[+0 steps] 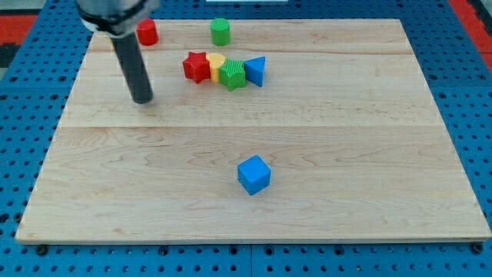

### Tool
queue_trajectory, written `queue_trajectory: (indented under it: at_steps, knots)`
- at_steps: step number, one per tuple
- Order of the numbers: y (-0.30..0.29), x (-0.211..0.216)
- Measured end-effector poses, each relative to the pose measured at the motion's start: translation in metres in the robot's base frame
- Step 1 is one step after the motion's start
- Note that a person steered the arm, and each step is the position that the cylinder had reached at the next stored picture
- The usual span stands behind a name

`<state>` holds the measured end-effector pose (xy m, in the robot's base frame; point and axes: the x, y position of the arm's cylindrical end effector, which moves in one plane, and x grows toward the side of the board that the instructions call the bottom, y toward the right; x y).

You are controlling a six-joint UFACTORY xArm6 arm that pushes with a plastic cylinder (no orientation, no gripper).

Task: Slide red circle towards center left

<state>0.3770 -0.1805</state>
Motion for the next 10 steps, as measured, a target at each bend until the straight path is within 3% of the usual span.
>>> queue_trajectory:
  at_steps: [4, 6, 8, 9, 10]
  knots:
    - [-0.021, -0.019]
    - [-0.019, -0.081]
    - [0.057, -0.127]
    - [0.059, -0.175]
    - [0.052, -0.185]
